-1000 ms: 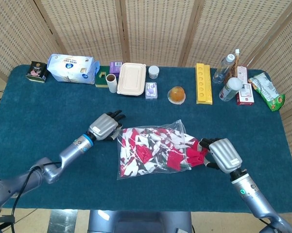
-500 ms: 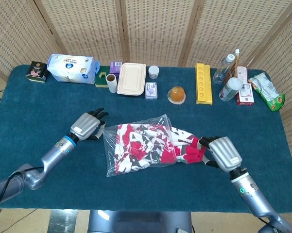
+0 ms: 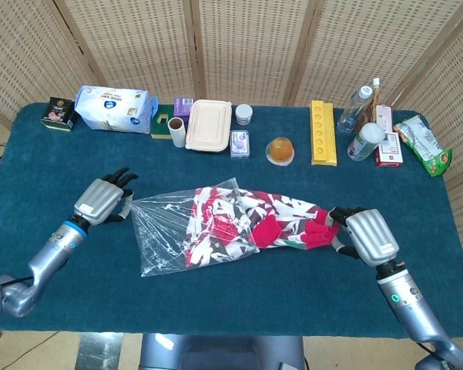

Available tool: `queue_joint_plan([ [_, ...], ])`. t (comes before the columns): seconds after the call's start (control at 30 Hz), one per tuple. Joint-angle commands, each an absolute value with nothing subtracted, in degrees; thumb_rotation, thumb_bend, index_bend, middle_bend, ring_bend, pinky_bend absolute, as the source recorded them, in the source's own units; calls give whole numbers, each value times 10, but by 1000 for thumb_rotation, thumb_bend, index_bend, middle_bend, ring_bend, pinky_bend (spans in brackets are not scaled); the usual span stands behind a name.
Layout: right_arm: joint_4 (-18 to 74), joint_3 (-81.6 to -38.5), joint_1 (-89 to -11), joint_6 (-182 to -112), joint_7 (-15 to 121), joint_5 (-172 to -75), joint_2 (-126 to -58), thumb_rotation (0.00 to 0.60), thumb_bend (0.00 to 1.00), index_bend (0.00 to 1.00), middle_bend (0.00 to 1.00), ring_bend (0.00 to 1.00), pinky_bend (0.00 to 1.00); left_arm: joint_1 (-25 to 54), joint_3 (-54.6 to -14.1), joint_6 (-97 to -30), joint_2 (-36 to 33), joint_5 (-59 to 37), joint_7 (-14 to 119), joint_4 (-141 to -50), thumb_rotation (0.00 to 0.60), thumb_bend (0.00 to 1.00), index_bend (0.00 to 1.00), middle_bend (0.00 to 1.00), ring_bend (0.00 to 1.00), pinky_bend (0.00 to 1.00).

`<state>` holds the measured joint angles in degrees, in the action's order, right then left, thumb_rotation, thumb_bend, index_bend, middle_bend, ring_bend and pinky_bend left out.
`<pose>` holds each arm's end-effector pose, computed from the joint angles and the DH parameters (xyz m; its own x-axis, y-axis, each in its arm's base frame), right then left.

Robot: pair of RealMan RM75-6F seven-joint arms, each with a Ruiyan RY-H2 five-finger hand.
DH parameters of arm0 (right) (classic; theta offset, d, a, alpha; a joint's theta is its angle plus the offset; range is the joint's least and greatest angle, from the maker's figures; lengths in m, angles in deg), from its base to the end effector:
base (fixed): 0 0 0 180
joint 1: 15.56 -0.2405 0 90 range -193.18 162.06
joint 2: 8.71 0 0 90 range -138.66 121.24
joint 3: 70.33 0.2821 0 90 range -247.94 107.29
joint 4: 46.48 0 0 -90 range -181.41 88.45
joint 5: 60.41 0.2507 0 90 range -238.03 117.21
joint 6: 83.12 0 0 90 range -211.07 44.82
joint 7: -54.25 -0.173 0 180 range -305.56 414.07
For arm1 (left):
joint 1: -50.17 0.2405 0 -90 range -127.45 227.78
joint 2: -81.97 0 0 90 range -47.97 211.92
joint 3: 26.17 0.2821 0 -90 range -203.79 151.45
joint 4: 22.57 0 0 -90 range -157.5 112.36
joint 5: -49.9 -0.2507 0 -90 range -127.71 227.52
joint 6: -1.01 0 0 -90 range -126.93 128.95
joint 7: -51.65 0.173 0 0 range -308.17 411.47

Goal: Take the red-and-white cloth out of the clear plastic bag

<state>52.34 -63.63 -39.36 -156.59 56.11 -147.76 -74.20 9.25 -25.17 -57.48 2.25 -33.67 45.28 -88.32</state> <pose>-0.2273 -0.3180 0.0903 0.3340 -0.0416 0.9417 -0.8825 -0.3647 0.2969 -0.2740 0.4244 0.0167 0.5964 0.1690 0.7847 0.7579 -0.4407 -0.4810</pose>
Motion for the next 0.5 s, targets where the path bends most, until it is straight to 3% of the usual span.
queue_joint_plan([
  [0.03,523,-634,-389,-1570,560,-1473,-736,600,611,730,530,620,601,102,-253,-584,33,-334,458,-891,600,562,616,160,65,255],
  [0.5,491,-630,-349,-1605,522,-1442,-700,600,612,730,531,621,601,148,-258,-604,73,-311,493,-902,600,563,616,160,65,255],
])
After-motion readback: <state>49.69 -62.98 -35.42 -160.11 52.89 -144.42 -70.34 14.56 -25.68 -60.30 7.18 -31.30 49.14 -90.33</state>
